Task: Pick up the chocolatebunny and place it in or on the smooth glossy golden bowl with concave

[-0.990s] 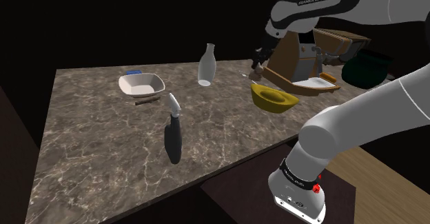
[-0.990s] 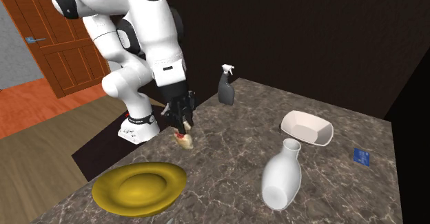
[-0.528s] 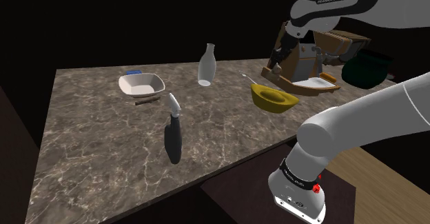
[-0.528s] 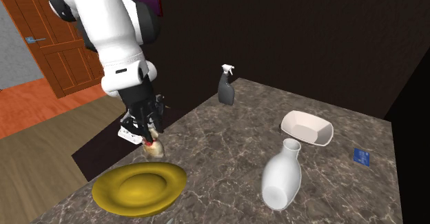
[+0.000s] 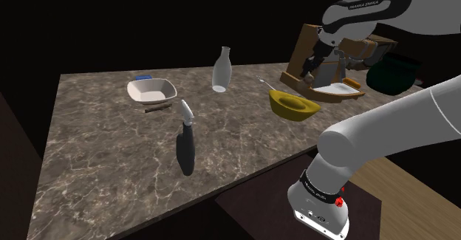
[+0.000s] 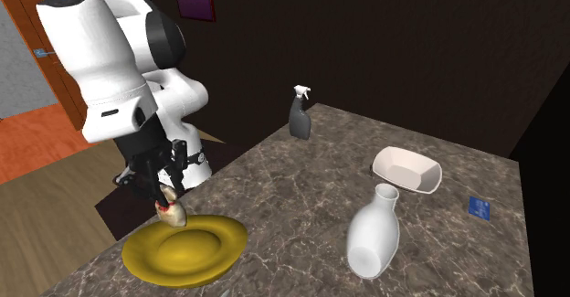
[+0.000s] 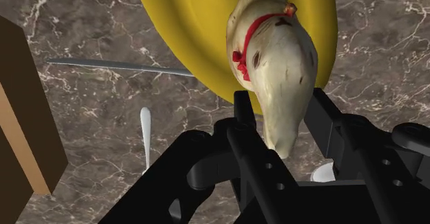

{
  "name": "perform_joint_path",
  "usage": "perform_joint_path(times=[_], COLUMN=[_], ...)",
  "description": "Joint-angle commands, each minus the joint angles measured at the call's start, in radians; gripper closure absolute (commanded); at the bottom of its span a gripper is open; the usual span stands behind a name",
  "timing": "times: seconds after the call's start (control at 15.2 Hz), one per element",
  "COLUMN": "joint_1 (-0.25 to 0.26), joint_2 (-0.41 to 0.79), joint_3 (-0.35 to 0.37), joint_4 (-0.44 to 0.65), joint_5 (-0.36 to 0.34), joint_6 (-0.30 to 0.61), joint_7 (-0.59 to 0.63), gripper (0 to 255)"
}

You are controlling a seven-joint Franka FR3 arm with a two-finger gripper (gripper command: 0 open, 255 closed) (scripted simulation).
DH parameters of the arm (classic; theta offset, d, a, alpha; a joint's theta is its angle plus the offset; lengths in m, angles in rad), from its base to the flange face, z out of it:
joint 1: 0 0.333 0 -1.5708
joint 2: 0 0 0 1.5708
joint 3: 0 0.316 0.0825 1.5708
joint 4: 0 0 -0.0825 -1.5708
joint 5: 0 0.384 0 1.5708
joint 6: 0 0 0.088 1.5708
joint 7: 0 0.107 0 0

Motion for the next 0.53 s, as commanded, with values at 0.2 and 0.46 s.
perform_joint_path(times=[0.2, 0.46], joint_1=[-0.001, 0.001], joint_2=[0.016, 0.035], joint_3=[-0.021, -0.038], joint_4=[-0.054, -0.093], joint_5=[-0.005, -0.006], joint_6=[0.07, 0.128], joint_7=[-0.011, -0.019], gripper=[255, 255])
